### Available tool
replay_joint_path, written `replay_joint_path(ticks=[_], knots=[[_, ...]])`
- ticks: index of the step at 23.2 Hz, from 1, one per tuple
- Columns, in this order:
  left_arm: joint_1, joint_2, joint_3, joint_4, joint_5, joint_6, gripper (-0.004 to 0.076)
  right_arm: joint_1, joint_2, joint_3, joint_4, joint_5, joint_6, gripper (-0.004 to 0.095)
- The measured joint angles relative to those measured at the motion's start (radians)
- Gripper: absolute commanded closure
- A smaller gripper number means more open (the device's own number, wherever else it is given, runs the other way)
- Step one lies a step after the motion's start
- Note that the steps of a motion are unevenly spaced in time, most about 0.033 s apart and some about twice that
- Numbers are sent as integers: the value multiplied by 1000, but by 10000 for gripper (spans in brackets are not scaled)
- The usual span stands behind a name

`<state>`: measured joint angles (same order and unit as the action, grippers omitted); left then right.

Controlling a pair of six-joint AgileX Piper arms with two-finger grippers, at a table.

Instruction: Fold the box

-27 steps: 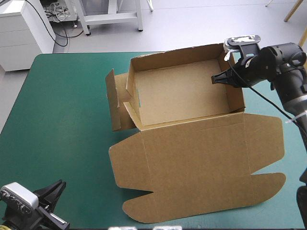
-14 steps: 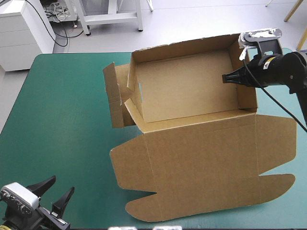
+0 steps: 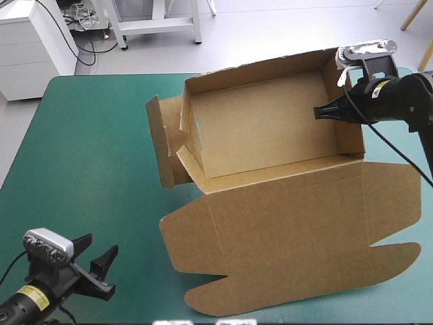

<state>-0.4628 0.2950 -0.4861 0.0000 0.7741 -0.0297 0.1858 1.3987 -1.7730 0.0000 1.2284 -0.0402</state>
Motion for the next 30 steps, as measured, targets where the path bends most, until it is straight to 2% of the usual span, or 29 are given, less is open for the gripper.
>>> replay_joint_path(ticks=[3, 8, 10, 15, 21, 24, 26, 27, 30], knots=[[0, 165, -12, 5, -88, -71, 286, 0, 0, 0, 0, 0, -18, 930], [0, 314, -107, 19, -97, -84, 286, 0, 0, 0, 0, 0, -24, 930], [0, 370, -176, 37, -69, -87, 286, 0, 0, 0, 0, 0, -24, 930], [1, 540, -397, 186, 77, -104, 286, 0, 0, 0, 0, 0, -28, 930], [129, 673, -552, 222, 158, -91, 286, 0, 0, 0, 0, 0, -32, 930], [235, 725, -598, 148, 169, -7, 286, 0, 0, 0, 0, 0, -32, 929], [351, 773, -614, 8, 169, 126, 286, 0, 0, 0, 0, 0, -32, 929], [431, 817, -617, -117, 170, 242, 286, 0, 0, 0, 0, 0, -33, 930], [560, 914, -617, -371, 171, 474, 286, 0, 0, 0, 0, 0, -36, 930]])
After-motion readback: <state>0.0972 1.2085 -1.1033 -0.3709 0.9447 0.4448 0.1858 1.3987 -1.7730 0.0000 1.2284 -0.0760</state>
